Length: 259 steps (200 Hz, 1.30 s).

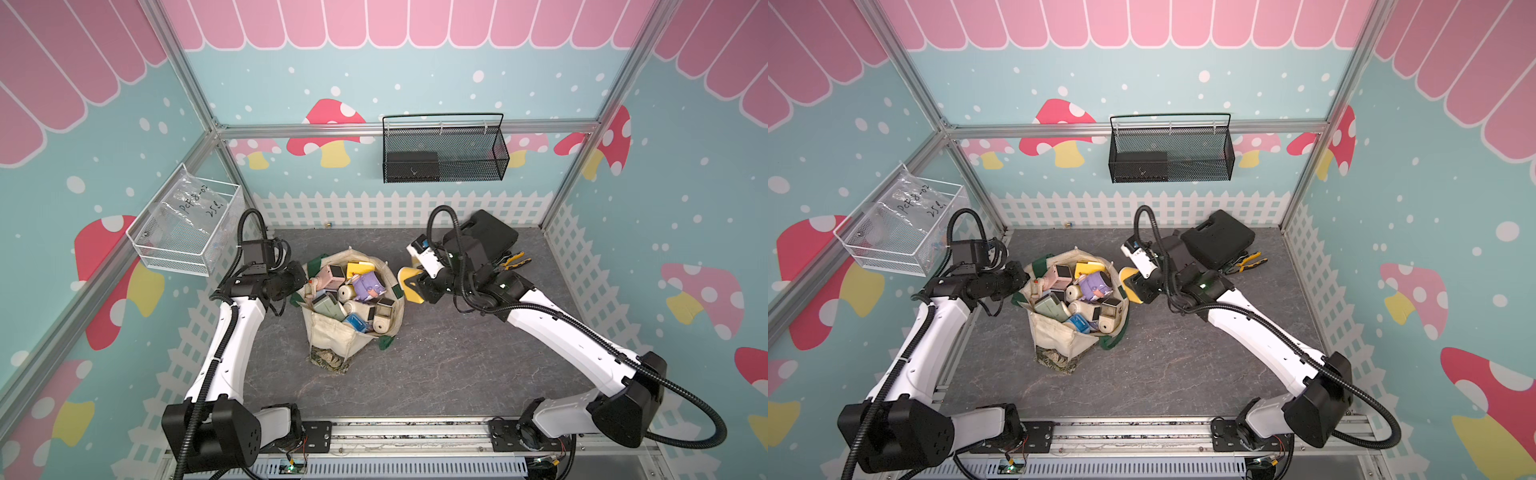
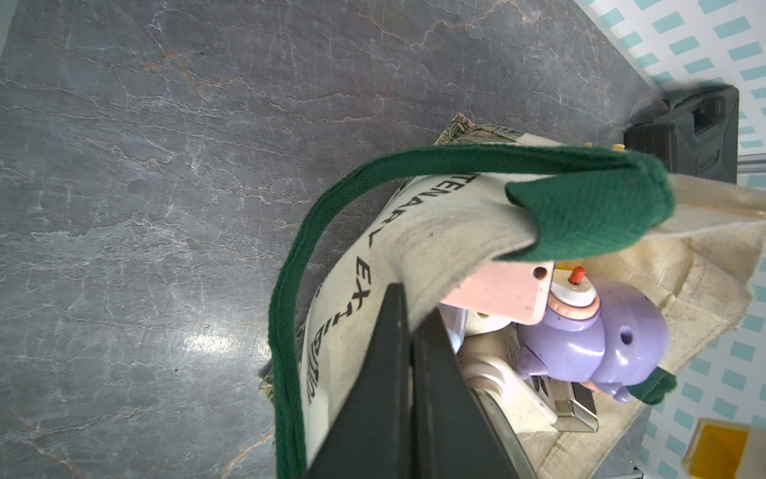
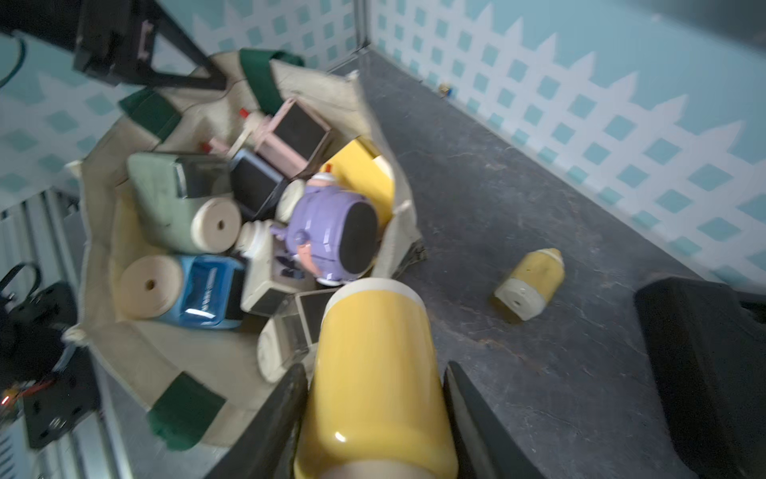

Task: Take out the pencil sharpeners from the tote bags
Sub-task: Pick up the pencil sharpener from the canvas bag, then place the pencil sharpener at the center of the board.

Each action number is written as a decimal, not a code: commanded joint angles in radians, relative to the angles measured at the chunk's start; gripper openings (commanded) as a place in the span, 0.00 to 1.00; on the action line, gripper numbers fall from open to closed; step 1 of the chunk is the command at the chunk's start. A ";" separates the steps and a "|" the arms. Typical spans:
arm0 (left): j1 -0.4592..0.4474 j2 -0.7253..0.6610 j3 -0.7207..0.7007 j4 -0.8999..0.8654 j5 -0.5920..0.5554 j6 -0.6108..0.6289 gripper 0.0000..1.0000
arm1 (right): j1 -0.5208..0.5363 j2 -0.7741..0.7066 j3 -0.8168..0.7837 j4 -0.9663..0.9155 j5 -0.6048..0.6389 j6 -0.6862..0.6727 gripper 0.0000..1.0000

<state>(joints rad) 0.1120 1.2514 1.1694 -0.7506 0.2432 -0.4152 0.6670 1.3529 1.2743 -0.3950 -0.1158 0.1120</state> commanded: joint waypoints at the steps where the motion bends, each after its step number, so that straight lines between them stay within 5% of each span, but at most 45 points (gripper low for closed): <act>1: 0.005 -0.009 0.026 0.014 -0.012 0.002 0.00 | -0.064 -0.068 -0.133 0.192 0.101 0.082 0.30; 50: 0.004 -0.009 0.025 0.014 -0.012 0.002 0.00 | -0.176 -0.027 -0.363 0.446 0.254 0.141 0.28; 153: 0.006 -0.015 0.024 0.014 -0.018 0.003 0.00 | -0.205 0.474 -0.162 0.829 0.394 0.136 0.28; 259: 0.006 -0.007 0.025 0.014 -0.014 0.002 0.00 | -0.207 0.679 -0.086 0.931 0.430 0.154 0.29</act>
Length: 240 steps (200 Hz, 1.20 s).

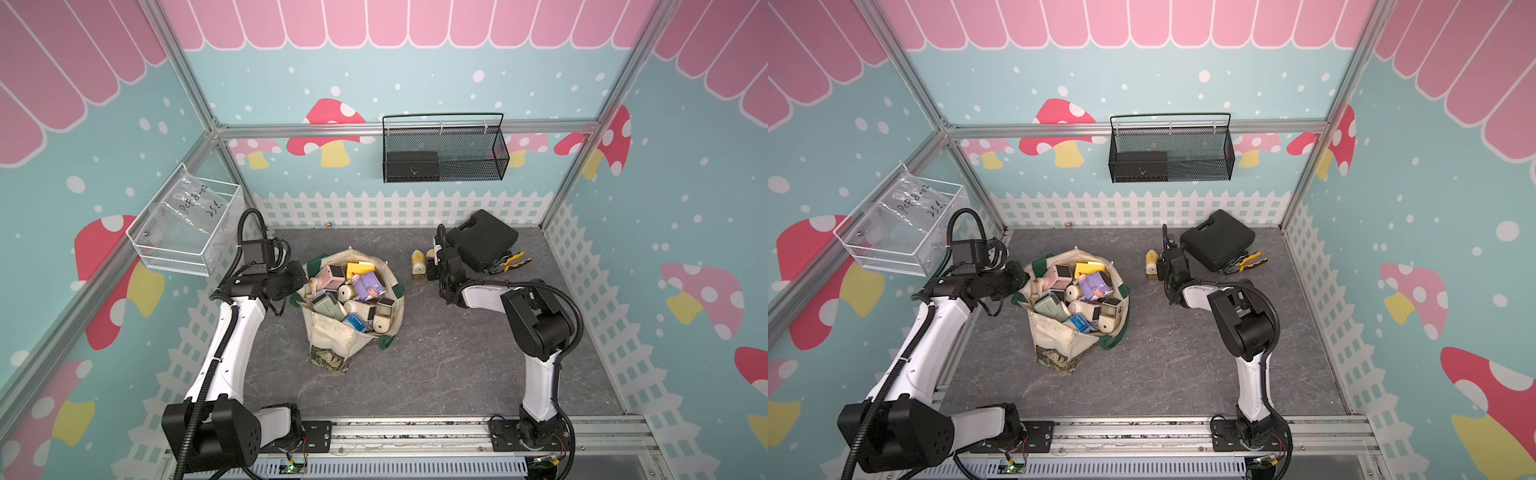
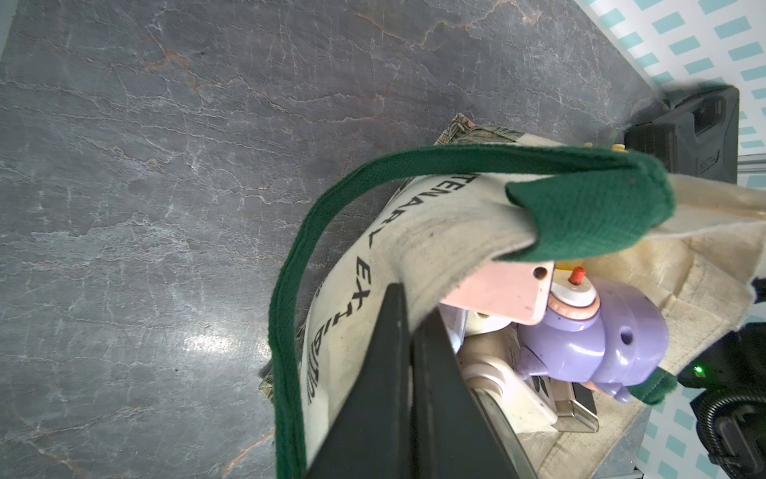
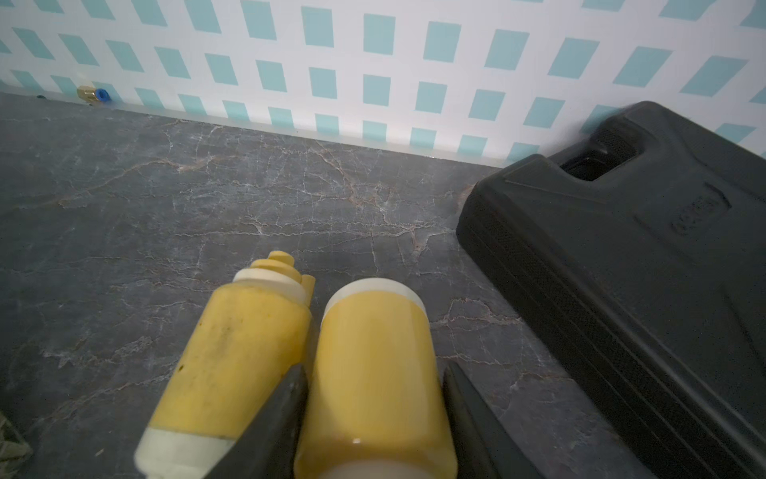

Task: Take out the pencil sharpeners from the tote bags
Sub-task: Place the pencil sharpener at the center of the board.

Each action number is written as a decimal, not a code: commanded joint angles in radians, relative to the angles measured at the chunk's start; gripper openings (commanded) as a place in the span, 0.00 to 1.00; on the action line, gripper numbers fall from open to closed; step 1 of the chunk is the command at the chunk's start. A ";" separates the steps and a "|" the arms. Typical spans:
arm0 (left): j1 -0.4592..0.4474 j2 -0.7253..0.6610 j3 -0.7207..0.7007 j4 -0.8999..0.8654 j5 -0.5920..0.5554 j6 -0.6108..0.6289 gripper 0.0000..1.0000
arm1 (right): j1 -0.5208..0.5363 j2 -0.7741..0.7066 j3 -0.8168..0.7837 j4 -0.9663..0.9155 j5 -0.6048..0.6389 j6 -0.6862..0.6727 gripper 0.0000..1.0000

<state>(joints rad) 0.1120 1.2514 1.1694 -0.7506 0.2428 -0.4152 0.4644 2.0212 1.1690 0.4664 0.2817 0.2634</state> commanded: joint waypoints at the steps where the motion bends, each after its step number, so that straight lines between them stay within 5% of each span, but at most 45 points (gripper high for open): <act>1: 0.005 -0.007 0.025 0.014 -0.013 0.003 0.00 | -0.004 0.010 0.019 0.070 0.033 0.003 0.29; 88: 0.005 -0.007 0.026 0.013 -0.010 0.002 0.00 | -0.004 -0.003 -0.100 0.166 0.028 0.007 0.39; 157: 0.005 -0.004 0.024 0.014 -0.007 0.002 0.00 | -0.005 -0.013 -0.116 0.165 0.005 0.016 0.71; 240: 0.006 -0.007 0.026 0.014 -0.005 0.003 0.00 | -0.004 -0.068 -0.111 0.141 -0.018 0.017 0.73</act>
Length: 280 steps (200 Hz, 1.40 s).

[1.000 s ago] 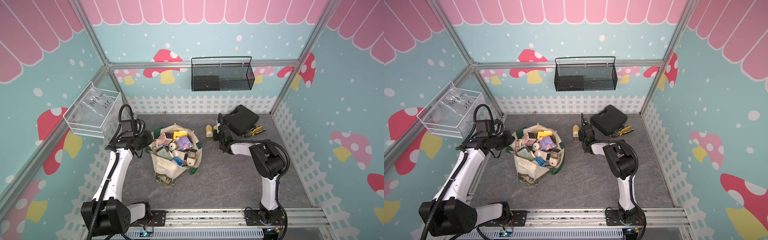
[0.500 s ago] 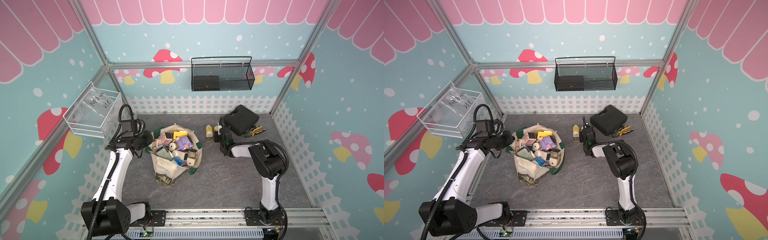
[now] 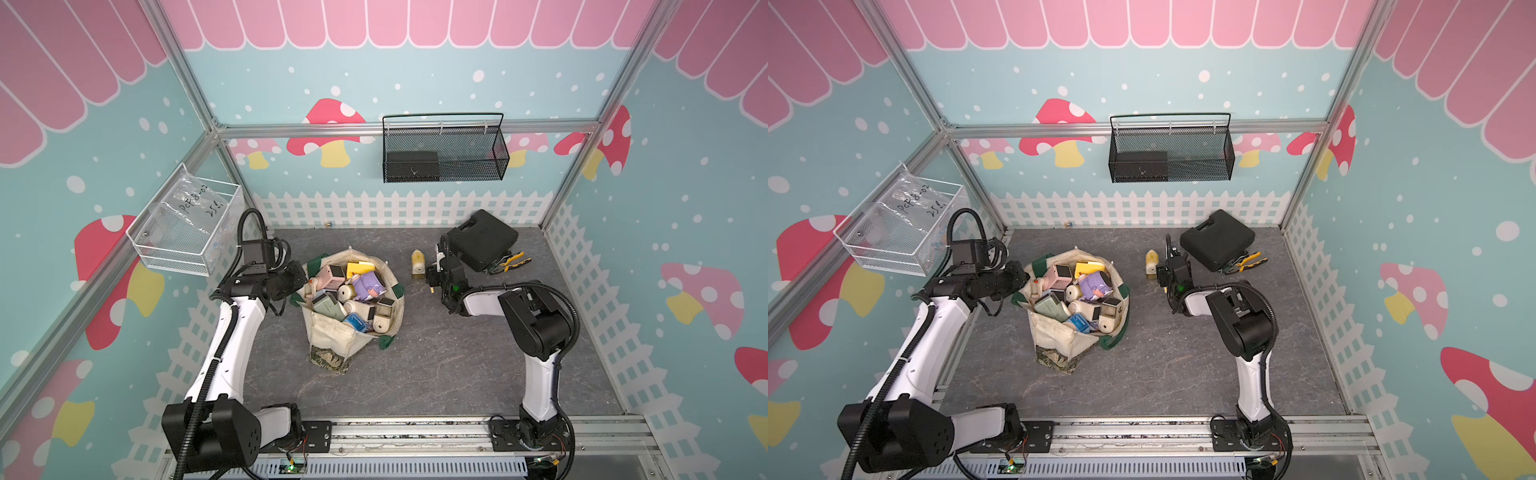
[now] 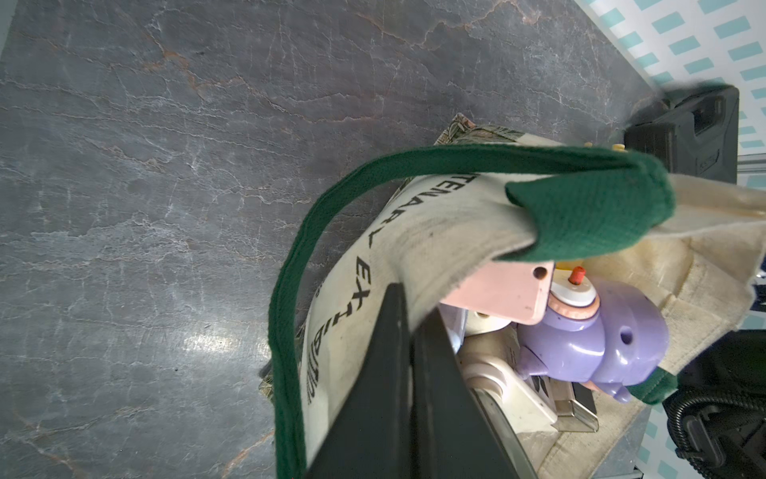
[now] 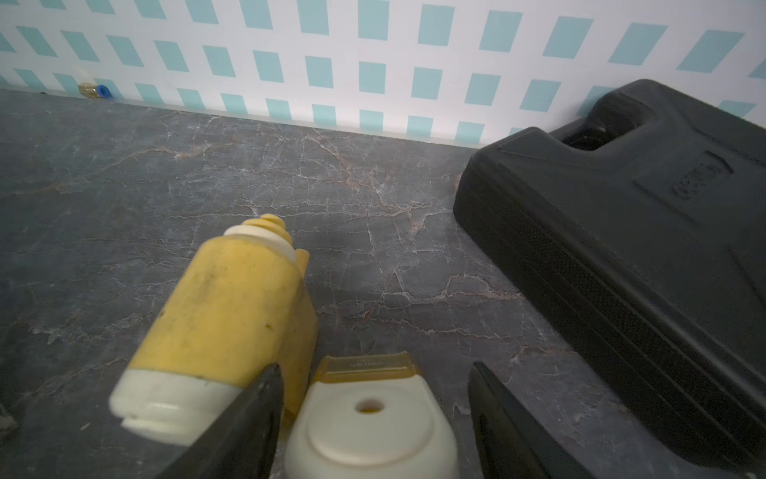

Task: Take out the pencil sharpeners from the tote bags
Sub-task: Place the pencil sharpener at the center of the board.

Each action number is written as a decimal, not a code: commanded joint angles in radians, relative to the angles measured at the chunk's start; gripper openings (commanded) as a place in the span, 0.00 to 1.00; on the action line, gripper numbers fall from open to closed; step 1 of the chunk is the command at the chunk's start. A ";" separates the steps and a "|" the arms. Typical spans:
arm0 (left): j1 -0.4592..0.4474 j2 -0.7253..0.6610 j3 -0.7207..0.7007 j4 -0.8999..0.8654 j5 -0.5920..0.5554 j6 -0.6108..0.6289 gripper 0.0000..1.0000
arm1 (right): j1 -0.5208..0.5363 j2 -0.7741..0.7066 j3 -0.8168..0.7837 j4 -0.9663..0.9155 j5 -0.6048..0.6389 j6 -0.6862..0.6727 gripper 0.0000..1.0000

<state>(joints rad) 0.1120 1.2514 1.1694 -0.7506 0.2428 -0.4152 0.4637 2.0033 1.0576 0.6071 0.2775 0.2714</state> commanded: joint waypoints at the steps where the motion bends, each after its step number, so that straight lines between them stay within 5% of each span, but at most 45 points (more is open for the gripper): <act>1: 0.006 -0.007 0.026 0.014 -0.006 0.002 0.00 | -0.003 -0.051 0.001 -0.001 -0.015 0.009 0.73; 112: 0.005 -0.007 0.025 0.014 -0.008 0.004 0.00 | -0.010 -0.213 0.036 -0.200 -0.074 -0.034 0.68; 134: 0.005 -0.009 0.026 0.014 -0.008 0.003 0.00 | -0.040 -0.277 -0.011 -0.312 -0.147 0.021 0.60; 158: 0.006 -0.011 0.026 0.014 -0.005 0.003 0.00 | -0.088 -0.313 -0.060 -0.378 -0.292 0.057 0.62; 204: 0.005 -0.010 0.025 0.014 -0.008 0.004 0.00 | -0.092 -0.244 0.029 -0.549 -0.379 -0.025 0.73; 280: 0.006 -0.007 0.026 0.014 -0.008 0.003 0.00 | -0.097 -0.120 0.149 -0.632 -0.329 -0.001 0.55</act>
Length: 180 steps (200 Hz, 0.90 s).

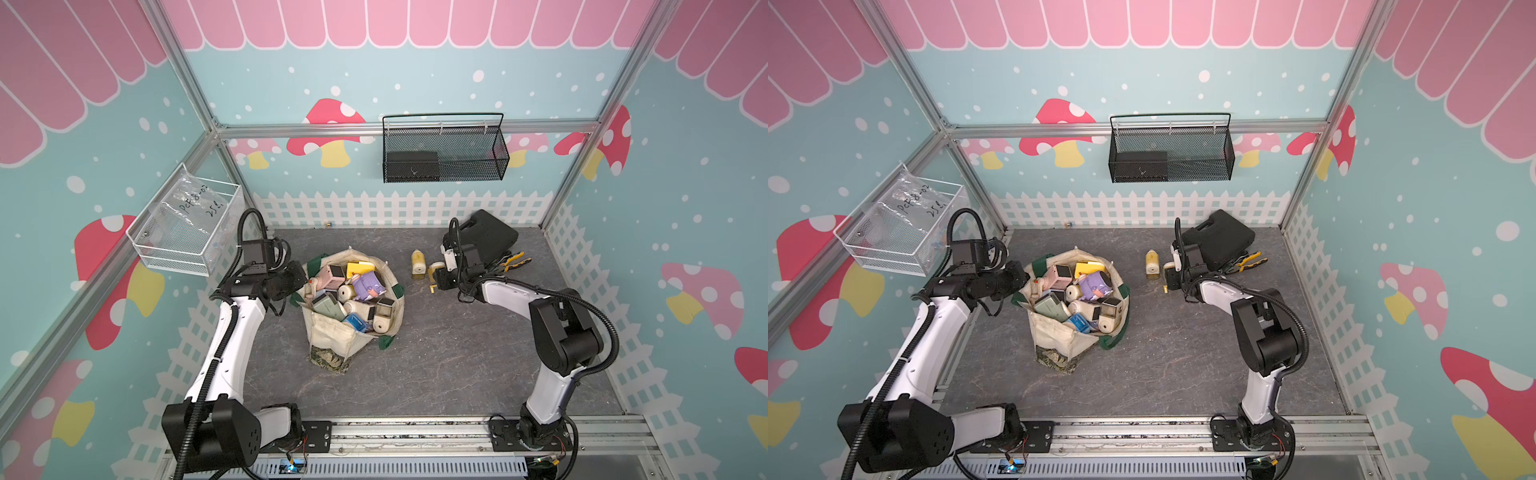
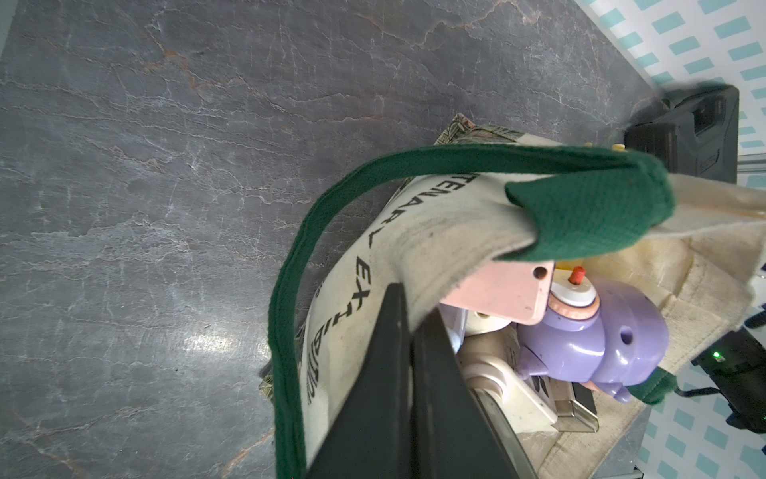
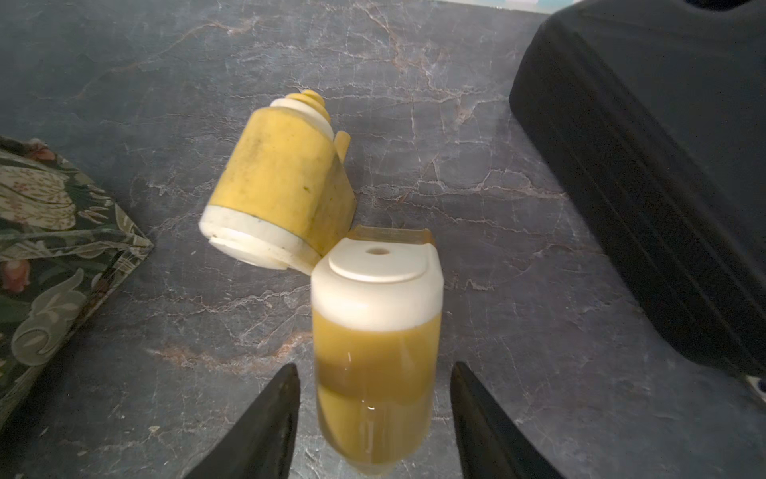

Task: Take out the pencil sharpeners from the tote bags
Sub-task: Place the pencil sharpener at the center of the board.

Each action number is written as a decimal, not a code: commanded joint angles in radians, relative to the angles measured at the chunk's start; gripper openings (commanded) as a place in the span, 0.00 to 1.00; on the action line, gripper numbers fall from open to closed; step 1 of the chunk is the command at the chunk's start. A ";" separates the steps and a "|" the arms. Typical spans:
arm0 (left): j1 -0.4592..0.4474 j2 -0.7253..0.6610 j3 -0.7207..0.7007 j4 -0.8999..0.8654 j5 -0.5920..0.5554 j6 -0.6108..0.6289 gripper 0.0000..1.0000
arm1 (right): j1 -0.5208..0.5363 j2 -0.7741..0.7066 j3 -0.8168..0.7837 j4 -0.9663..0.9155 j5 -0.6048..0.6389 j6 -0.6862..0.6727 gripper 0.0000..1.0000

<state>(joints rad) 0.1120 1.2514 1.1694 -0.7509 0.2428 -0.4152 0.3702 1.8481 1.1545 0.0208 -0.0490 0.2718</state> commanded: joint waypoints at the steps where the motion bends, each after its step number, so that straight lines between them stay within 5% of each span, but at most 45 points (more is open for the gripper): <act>1: 0.006 -0.007 0.026 0.014 -0.008 0.003 0.00 | -0.004 0.037 0.054 -0.047 -0.003 -0.002 0.55; 107: 0.006 -0.007 0.026 0.014 -0.005 0.002 0.00 | -0.010 0.203 0.295 -0.198 -0.036 0.010 0.50; 180: 0.006 -0.006 0.026 0.015 -0.004 0.002 0.00 | -0.011 0.162 0.312 -0.216 -0.052 0.005 0.63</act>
<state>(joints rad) 0.1120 1.2514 1.1694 -0.7509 0.2432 -0.4152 0.3607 2.0380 1.4601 -0.1677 -0.0834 0.2810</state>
